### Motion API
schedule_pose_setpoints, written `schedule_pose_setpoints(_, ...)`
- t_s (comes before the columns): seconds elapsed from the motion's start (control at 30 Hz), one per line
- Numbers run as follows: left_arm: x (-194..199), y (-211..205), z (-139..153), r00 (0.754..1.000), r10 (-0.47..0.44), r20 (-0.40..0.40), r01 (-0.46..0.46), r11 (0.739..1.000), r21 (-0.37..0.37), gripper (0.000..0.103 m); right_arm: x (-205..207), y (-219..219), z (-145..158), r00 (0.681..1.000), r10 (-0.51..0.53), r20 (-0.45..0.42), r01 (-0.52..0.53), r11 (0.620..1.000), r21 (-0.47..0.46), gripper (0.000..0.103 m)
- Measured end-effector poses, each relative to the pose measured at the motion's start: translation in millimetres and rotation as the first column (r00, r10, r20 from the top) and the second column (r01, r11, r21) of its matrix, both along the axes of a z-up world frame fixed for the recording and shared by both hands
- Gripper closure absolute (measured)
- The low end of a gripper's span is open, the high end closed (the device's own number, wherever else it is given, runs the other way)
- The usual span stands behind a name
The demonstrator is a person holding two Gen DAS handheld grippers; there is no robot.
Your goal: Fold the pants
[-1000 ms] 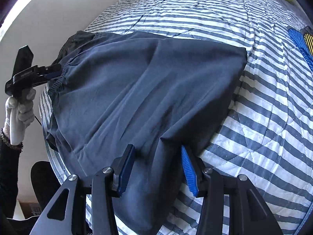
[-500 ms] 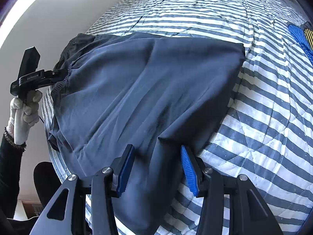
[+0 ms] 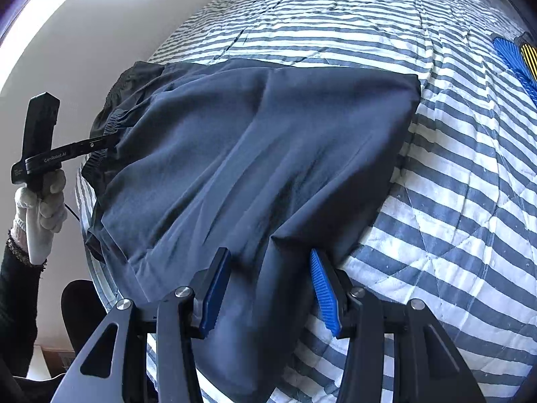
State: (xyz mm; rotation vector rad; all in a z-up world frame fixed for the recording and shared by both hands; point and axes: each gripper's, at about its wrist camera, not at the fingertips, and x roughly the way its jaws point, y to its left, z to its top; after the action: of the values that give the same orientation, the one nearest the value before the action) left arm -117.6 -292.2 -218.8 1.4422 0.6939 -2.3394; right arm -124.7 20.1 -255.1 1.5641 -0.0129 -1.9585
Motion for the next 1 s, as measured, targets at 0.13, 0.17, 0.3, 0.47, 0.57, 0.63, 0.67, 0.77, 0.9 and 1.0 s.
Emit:
schedule_pose_setpoints(0.13,2.1,-15.2,-16.0,0.998,0.06,0.006,-0.061,0.994,0.093,0.063,0.2,-0.3,0.5,1.0,-0.002,0.001,0.002,1.0,0.002,0.058)
schedule_pose_setpoints(0.17,1.1,-12.6,-15.4,0.998,0.061,0.005,-0.061,0.995,0.074,0.072,0.6,-0.1,0.5,1.0,-0.002,0.0,0.002,1.0,0.002,0.058)
schedule_pose_setpoints(0.3,5.0,15.0,6.6,1.0,0.011,-0.021,-0.012,0.997,-0.072,0.088,0.9,1.9,1.3,1.0,-0.002,0.005,0.002,1.0,0.0,0.058)
schedule_pose_setpoints(0.47,8.2,44.1,40.6,0.998,-0.047,-0.052,0.038,0.984,-0.175,0.09,0.2,5.6,0.8,1.0,-0.016,0.017,0.016,1.0,-0.014,0.058)
schedule_pose_setpoints(0.57,-1.5,47.3,57.4,0.997,-0.054,-0.056,0.04,0.972,-0.232,0.09,1.1,6.5,3.2,1.0,-0.021,0.014,0.021,1.0,-0.01,0.058)
schedule_pose_setpoints(0.63,-1.1,34.9,72.7,0.997,-0.035,-0.069,0.016,0.965,-0.261,0.09,0.8,10.4,7.7,0.999,-0.034,0.012,0.034,0.999,-0.02,0.058)
schedule_pose_setpoints(0.67,9.4,27.0,86.4,0.997,-0.025,-0.074,0.004,0.963,-0.27,0.09,0.5,13.3,10.8,0.999,-0.042,0.012,0.043,0.999,-0.028,0.058)
schedule_pose_setpoints(0.77,11.2,7.1,107.1,0.998,-0.006,-0.057,-0.013,0.946,-0.324,0.09,0.0,23.5,21.5,0.998,-0.061,-0.006,0.061,0.997,-0.04,0.058)
schedule_pose_setpoints(0.9,6.4,-34.2,102.7,0.998,0.054,-0.016,-0.056,0.953,-0.298,0.09,-2.9,32.0,28.7,0.997,-0.076,-0.013,0.076,0.996,-0.046,0.058)
schedule_pose_setpoints(1.0,8.5,-53.5,75.5,0.995,0.07,0.073,-0.049,0.965,-0.257,0.086,-3.6,30.7,25.6,0.997,-0.073,-0.006,0.073,0.997,-0.04,0.058)
